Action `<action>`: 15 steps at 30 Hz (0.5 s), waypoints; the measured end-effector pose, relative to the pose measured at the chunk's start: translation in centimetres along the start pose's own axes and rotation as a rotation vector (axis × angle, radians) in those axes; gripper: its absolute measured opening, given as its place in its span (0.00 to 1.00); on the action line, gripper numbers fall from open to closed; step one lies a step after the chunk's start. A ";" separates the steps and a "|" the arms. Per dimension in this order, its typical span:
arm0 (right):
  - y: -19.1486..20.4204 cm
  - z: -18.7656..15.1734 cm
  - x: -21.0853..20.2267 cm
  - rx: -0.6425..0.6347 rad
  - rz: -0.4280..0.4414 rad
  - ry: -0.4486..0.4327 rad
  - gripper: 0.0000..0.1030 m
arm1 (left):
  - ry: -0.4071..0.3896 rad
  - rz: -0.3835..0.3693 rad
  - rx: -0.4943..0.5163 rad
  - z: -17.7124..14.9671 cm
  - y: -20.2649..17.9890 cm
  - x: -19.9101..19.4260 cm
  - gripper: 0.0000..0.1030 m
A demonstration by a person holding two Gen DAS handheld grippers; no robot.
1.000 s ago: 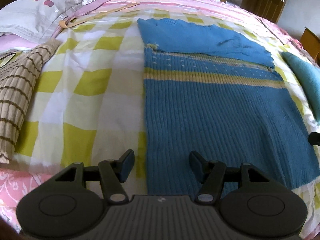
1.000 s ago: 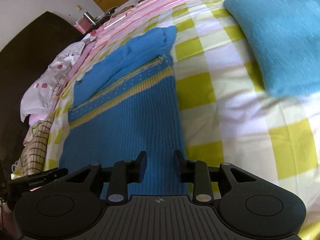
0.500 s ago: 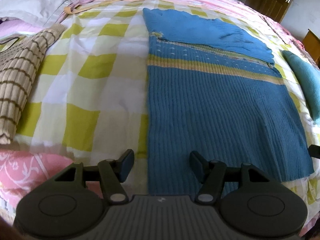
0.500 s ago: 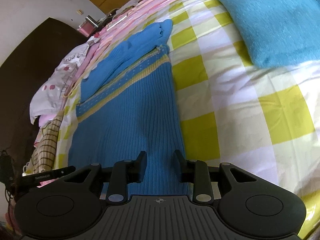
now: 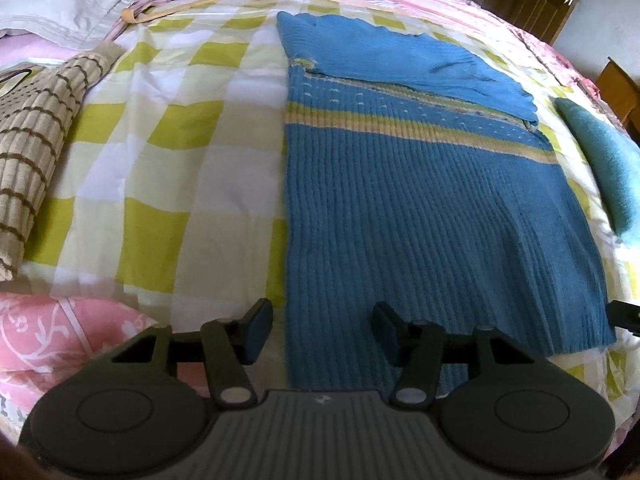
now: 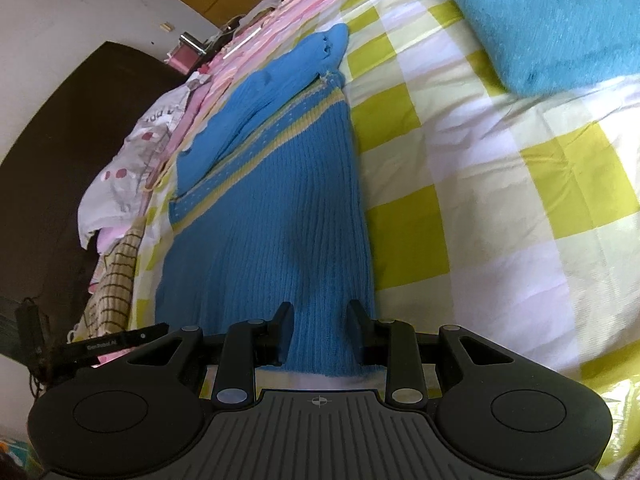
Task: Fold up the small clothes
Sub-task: 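Move both open grippers to the sweater hem, one at each end, then grasp the sweater hem with the left gripper while the right gripper grasps it too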
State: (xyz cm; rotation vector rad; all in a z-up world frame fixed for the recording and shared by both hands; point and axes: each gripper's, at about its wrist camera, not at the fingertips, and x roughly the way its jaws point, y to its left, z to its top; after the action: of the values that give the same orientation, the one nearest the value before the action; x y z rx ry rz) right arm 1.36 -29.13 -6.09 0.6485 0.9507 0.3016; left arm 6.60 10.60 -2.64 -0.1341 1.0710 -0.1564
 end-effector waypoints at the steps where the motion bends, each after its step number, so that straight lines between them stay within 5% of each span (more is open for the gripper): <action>1: -0.1 0.0 0.1 0.008 0.007 0.000 0.28 | -0.001 -0.004 -0.001 0.0 0.0 0.0 0.52; 6: -0.4 0.1 0.3 0.028 0.027 -0.010 0.28 | -0.009 -0.046 -0.014 -0.1 0.1 -0.4 0.36; 15: -0.8 0.4 -1.0 0.030 -0.004 -0.082 0.28 | -0.007 -0.081 -0.017 0.0 -0.4 -0.3 0.33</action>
State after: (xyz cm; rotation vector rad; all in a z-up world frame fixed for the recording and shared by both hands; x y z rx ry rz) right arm 1.10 -30.46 -5.77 0.6817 0.8792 0.2561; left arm 6.45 10.25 -2.32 -0.1927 1.0607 -0.2195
